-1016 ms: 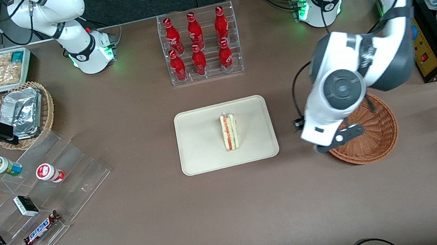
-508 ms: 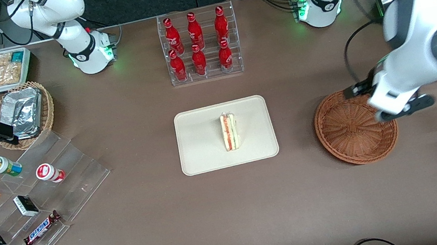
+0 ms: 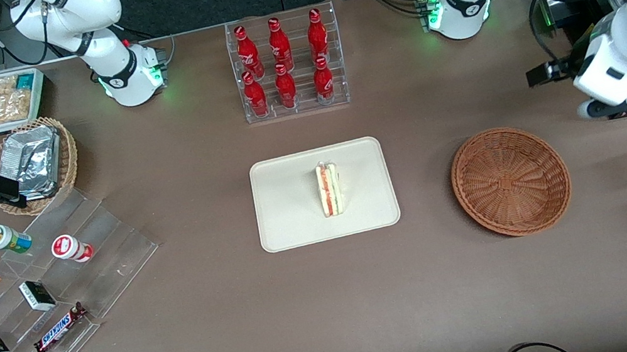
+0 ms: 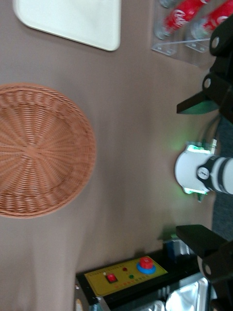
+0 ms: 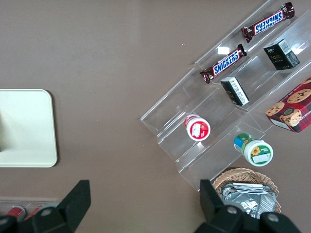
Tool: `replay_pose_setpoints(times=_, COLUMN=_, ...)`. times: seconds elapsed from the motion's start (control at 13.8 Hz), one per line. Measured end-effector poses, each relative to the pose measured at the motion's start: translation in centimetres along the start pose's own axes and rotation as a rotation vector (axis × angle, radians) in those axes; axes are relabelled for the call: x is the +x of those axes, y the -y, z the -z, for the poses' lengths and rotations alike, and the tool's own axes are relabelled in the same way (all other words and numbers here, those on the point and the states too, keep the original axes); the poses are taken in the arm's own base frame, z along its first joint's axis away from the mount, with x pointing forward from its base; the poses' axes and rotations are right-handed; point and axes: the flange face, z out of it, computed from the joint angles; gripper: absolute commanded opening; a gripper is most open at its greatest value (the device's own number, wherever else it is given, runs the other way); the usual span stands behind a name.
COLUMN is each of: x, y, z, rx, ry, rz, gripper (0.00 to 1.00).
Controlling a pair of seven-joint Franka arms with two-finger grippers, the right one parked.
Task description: Place sandwich from basket to tray
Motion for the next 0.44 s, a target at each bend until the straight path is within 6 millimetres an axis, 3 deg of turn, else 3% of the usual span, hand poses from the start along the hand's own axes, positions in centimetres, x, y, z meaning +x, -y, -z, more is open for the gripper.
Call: replay_pose_setpoints(times=0.44, x=-2.4, y=1.5, z=2.2, rx=-0.005, ry=-0.022, rz=-0.038, gripper=1.0)
